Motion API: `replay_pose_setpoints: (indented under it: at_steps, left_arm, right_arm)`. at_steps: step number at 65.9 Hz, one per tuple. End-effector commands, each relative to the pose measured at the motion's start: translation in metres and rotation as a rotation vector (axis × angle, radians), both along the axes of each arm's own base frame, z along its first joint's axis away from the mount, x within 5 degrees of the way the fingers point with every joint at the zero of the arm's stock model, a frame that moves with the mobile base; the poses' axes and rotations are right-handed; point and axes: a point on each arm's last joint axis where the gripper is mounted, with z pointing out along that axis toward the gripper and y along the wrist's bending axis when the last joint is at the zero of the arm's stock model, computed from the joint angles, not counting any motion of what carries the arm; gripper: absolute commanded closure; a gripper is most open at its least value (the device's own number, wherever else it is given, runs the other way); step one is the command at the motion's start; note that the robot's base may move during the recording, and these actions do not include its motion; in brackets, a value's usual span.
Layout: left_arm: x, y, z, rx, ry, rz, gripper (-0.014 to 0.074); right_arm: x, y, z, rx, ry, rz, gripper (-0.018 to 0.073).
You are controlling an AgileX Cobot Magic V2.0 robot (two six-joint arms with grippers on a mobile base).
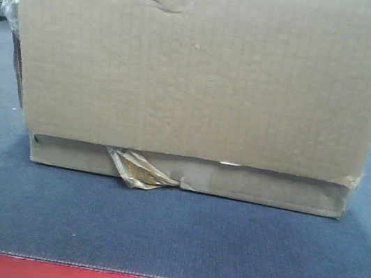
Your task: Grab carton from right shelf to conveyor
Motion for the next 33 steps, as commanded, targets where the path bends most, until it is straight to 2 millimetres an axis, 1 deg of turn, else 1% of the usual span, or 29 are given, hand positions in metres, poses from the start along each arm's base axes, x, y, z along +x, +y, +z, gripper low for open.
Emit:
replay_pose_setpoints:
  at_steps: [1, 33]
  left_arm:
    - [-0.0005, 0.0000, 0.0021, -0.003, -0.022, 0.002, 0.0582]
    - [-0.0005, 0.0000, 0.0021, -0.003, -0.022, 0.002, 0.0582]
  right_arm:
    - [-0.0005, -0.0003, 0.0029, -0.004, -0.033, -0.005, 0.0628]
    - [-0.0005, -0.0003, 0.0029, -0.004, -0.033, -0.005, 0.0628]
